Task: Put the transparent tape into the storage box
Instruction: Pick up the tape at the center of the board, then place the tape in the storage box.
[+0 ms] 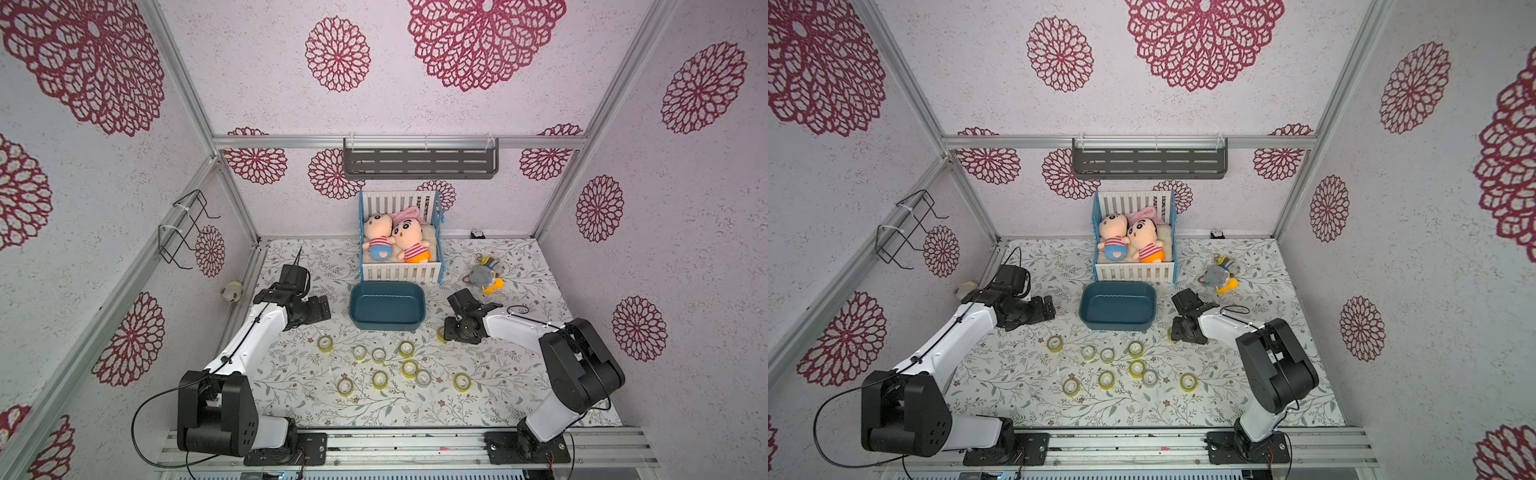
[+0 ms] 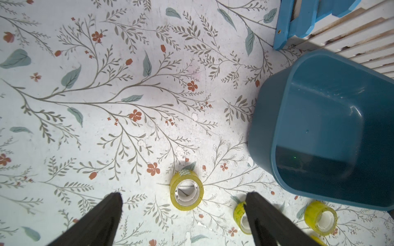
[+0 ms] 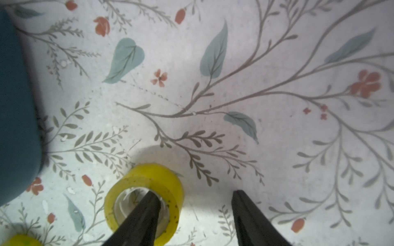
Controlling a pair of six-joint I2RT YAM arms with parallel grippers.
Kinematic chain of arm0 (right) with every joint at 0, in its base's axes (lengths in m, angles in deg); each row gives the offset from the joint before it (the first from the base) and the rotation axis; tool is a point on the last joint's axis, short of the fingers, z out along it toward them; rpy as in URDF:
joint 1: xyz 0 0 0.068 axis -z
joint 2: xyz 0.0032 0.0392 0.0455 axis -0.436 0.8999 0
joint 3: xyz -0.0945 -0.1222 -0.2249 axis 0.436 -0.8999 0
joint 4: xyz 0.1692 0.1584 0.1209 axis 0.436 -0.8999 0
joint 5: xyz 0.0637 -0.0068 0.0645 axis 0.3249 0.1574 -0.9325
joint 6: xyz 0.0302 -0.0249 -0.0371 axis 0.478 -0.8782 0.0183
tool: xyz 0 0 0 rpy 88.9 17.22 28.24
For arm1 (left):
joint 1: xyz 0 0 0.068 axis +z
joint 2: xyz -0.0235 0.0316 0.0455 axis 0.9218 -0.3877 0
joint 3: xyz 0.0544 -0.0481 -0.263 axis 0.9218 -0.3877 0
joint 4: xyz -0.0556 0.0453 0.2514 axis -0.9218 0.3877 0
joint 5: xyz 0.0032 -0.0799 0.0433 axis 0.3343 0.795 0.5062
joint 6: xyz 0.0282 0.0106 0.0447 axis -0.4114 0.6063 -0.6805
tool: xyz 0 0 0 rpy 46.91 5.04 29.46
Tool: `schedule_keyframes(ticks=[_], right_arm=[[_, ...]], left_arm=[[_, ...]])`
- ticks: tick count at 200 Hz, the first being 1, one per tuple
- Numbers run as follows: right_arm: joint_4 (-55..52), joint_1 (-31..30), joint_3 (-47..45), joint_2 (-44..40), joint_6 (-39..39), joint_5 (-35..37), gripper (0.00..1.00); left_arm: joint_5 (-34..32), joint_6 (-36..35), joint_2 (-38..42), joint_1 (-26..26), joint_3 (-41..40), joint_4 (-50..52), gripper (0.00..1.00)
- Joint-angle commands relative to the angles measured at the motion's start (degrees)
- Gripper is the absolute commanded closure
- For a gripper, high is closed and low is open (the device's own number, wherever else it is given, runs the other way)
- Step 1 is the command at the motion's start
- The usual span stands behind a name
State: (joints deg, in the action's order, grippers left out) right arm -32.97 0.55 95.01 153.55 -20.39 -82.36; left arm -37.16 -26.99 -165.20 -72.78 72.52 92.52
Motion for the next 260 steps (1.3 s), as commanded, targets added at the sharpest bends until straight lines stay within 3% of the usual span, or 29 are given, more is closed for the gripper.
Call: schedule_keyframes(ticks=[1, 43, 75, 117, 152, 201, 237, 260], right_arm=[[-0.2, -0.5, -2.2, 2.1, 0.4, -0.7, 0.48], [-0.2, -0.6, -3.2, -1.1, 0.9, 0.1, 0.72], [-3.7, -0.6, -1.6, -5.9, 0.3, 2.1, 1.0], [-8.7, -0.9, 3.8, -13.3, 0.1, 3.1, 1.0], [-12.5, -2.7, 12.7, -13.0, -0.4, 3.1, 1.0], [-12.2, -7.4, 28.4, -3.4, -0.7, 0.2, 1.0], [-13.2, -12.1, 36.3, 8.6, -1.2, 1.4, 1.0], [-11.9, -12.8, 36.7, 12.7, 0.2, 2.2, 1.0]], left_arm=[[-1.3, -0.2, 0.4, -0.1, 1.1, 0.5, 0.03], [-2.9, -0.8, 0.4, -0.1, 1.4, 0.9, 0.03], [-3.2, -1.5, 0.8, 0.0, 1.9, 1.1, 0.03], [-4.8, -2.4, 0.6, 0.0, 2.4, -0.3, 0.03], [-6.4, -2.8, -1.3, -0.1, 3.2, 0.9, 0.03], [2.0, -2.9, 1.2, -0.1, 1.5, -1.7, 0.03], [14.8, -3.1, 4.5, -0.6, -1.1, -4.9, 0.03], [15.0, -3.2, 6.4, -1.9, -2.2, -5.9, 0.03]])
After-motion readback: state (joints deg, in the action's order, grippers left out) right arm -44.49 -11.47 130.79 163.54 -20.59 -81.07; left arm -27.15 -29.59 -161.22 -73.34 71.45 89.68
